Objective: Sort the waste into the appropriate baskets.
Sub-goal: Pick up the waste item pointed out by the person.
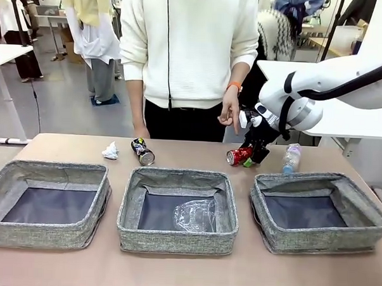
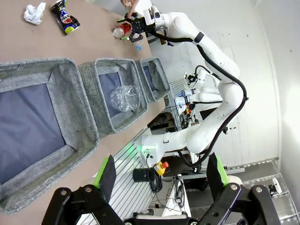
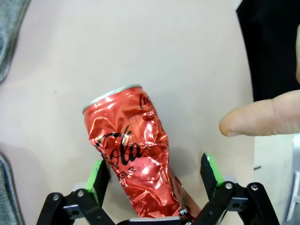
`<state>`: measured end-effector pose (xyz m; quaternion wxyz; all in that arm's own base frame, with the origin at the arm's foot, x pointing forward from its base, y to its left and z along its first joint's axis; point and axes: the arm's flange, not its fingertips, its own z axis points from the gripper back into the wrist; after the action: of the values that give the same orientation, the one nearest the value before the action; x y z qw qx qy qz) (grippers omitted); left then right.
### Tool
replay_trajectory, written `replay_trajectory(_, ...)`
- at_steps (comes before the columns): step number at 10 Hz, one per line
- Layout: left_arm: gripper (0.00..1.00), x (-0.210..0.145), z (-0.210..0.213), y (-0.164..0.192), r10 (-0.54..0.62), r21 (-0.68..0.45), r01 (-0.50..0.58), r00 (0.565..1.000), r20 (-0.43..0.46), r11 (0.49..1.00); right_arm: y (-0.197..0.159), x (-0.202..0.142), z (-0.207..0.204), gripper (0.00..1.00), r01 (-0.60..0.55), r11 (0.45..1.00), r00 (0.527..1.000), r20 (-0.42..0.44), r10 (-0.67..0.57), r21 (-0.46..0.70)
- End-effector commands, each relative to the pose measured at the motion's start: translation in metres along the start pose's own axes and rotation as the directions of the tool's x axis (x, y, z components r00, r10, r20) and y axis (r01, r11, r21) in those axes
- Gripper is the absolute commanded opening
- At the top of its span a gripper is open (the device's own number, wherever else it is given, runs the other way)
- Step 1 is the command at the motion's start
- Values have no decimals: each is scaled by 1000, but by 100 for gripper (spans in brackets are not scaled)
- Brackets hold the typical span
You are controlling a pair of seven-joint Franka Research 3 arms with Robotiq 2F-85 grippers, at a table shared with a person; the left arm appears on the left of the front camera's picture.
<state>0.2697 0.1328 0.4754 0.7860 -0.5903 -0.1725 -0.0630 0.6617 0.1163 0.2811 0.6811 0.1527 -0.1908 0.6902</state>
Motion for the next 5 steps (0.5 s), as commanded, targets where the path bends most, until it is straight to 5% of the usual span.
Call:
replay_trajectory(1, 100, 0, 0, -2, -20, -21, 20, 1000, 12, 1000, -2, 2, 2, 100, 26, 1000, 1000, -12, -26, 10)
replay_trajectory(2, 100, 0, 0, -2, -20, -21, 20, 1000, 12, 1000, -1, 3, 2, 100, 30, 999, 1000, -11, -29, 25)
replay_trajectory(3, 100, 0, 0, -2, -20, -21, 20, 1000, 12, 1000, 0, 2, 4, 62, 15, 999, 1000, -11, -15, 38)
replay_trajectory(4, 100, 0, 0, -2, -20, -21, 20, 1000, 12, 1000, 1, 2, 6, 40, 18, 998, 1000, -14, -18, 66)
replay_trajectory(5, 100, 0, 0, -2, -20, -21, 20, 1000, 12, 1000, 2, 1, 8, 2, 25, 998, 1000, -21, -24, 66)
